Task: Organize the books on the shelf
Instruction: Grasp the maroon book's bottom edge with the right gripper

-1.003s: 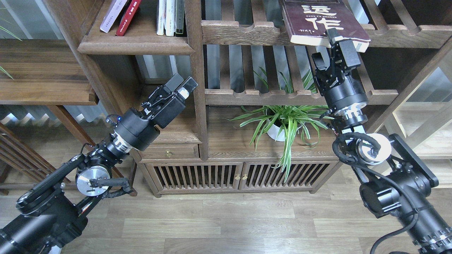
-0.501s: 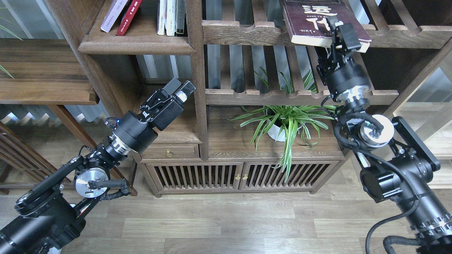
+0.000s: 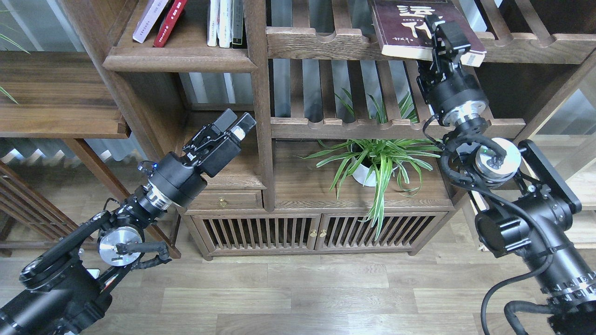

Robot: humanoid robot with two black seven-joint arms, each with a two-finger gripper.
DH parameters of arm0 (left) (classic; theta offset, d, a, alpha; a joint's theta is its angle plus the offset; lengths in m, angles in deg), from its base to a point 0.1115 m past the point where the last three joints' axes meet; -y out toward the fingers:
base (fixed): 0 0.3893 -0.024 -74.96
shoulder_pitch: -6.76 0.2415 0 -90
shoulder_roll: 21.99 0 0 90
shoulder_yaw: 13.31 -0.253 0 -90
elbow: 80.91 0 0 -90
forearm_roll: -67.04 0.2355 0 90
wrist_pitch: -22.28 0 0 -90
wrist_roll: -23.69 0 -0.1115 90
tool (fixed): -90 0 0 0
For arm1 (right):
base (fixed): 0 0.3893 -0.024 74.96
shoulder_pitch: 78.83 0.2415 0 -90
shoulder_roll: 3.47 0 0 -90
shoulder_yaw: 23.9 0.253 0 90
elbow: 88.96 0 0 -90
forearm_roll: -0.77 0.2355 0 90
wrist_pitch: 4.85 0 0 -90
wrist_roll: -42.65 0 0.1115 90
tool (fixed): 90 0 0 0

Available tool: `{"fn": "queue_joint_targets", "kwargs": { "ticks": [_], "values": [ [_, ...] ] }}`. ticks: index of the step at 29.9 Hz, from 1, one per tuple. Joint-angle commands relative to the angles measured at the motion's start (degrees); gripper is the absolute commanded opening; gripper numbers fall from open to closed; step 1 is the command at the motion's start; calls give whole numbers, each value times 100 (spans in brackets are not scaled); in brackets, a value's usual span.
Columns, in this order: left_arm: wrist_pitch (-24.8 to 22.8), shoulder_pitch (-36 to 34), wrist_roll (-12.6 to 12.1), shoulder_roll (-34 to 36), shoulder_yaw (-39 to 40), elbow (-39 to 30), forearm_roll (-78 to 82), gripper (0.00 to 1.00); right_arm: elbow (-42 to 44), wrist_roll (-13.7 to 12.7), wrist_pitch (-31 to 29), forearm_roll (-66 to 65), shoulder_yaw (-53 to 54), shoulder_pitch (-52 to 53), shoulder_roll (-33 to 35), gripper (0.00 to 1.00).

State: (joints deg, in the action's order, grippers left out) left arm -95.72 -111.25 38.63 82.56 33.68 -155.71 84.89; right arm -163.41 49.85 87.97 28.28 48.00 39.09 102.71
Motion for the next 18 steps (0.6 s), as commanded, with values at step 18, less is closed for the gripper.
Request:
{"fn": "queue_joint_targets", "kwargs": {
  "ticks": [18],
  "values": [
    [0, 68, 26, 92, 12, -53, -9, 99, 70, 10, -53, 0, 17, -103, -35, 11]
  ]
}}
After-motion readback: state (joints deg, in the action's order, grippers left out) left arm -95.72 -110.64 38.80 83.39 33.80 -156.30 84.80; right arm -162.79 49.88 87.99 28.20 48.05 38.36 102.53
